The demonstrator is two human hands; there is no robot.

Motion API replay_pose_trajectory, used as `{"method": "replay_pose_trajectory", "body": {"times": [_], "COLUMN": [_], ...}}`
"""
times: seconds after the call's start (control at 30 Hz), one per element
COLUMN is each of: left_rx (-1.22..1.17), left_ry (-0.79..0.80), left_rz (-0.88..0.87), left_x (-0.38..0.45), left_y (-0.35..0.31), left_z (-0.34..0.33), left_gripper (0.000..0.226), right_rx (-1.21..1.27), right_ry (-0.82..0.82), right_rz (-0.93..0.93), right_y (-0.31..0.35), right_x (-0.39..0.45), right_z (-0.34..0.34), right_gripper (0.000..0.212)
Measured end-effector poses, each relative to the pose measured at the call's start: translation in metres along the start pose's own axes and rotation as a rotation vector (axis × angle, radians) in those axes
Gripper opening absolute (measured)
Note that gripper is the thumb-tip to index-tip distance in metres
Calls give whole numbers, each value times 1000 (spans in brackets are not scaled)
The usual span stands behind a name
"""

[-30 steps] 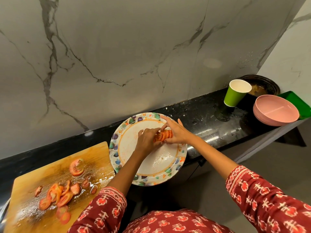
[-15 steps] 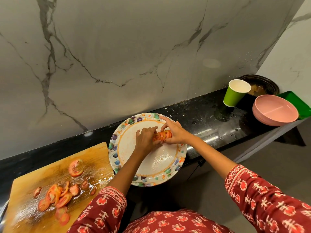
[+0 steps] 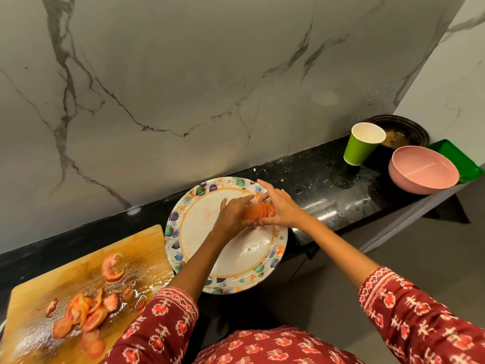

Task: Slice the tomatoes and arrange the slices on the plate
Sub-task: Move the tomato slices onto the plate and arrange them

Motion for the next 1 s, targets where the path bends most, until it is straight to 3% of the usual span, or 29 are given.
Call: {"method": "replay_pose_trajectory", "body": {"times": [0.47, 0.73, 1.0], "left_rx": [-79, -90, -99], "left_ry": [-65, -88, -99], "left_rz": [-10, -15, -7], "left_x": [-3, -4, -5], "left_y": [8, 6, 5], "left_z": [2, 3, 1], "left_gripper": [62, 61, 62], "right_rx": [49, 56, -3], "right_ry": [-52, -149, -74], "right_rz": [50, 102, 122], "right_y": [-3, -4, -1], "right_x": [-4, 0, -3], "right_z": [6, 11, 2], "right_gripper": [103, 83, 93]}}
Point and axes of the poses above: each hand's wrist, its own x-axis towards the middle knuckle, its own z-axis out of the back of the hand, y = z × x, the point moved 4 cm from there along x, towards the middle knuckle, and after that the axes turned 5 degrees about -x, right-handed, at the moved point
